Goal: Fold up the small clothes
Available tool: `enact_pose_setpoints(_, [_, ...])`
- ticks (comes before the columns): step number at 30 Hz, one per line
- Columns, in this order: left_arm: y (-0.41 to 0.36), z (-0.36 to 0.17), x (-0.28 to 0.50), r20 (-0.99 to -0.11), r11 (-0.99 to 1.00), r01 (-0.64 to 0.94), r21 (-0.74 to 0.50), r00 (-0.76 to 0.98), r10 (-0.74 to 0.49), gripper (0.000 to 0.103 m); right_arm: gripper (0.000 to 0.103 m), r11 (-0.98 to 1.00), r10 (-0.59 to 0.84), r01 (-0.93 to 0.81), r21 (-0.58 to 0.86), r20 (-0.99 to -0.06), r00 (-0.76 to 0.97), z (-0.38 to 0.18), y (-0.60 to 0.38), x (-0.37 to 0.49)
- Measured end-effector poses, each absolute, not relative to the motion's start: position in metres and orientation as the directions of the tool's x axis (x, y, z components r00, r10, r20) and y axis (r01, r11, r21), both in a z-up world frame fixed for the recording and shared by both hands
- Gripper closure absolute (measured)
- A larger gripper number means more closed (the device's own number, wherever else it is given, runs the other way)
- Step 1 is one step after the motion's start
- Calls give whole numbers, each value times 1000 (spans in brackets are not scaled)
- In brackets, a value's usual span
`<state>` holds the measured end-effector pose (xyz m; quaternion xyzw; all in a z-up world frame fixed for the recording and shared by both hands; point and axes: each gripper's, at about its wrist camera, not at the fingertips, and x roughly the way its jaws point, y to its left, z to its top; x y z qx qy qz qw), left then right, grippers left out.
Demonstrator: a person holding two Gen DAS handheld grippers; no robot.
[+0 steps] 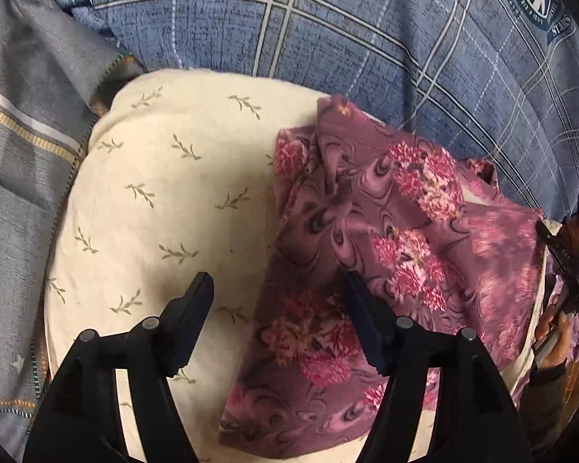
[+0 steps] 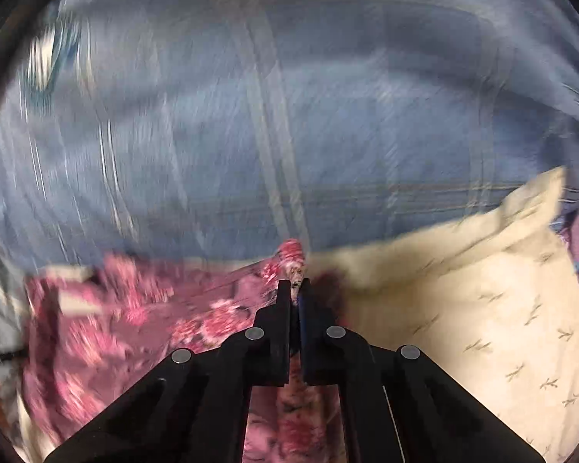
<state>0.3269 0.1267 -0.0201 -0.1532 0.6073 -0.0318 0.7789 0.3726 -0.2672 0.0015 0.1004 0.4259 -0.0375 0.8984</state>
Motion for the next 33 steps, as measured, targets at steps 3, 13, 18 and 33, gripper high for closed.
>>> enact_pose_setpoints(3, [123, -29, 332, -946, 958, -140, -250, 246, -211, 34, 101, 967, -18, 219, 128, -827, 562, -28, -282, 381])
enact_pose_setpoints(13, [130, -3, 346, -924, 945, -150, -290, 302, -235, 34, 76, 959, -22, 242, 144, -817, 576, -22, -281, 377])
enact_pose_setpoints(18, [115, -7, 370, -937, 958, -120, -259, 271, -219, 32, 53, 991, 39, 72, 116, -746, 665, 14, -240, 362])
enact_pose_setpoints(33, [117, -58, 391, -947, 961, -105, -258, 223, -230, 32, 42, 910, 210, -416, 3, -866, 454, -68, -109, 429])
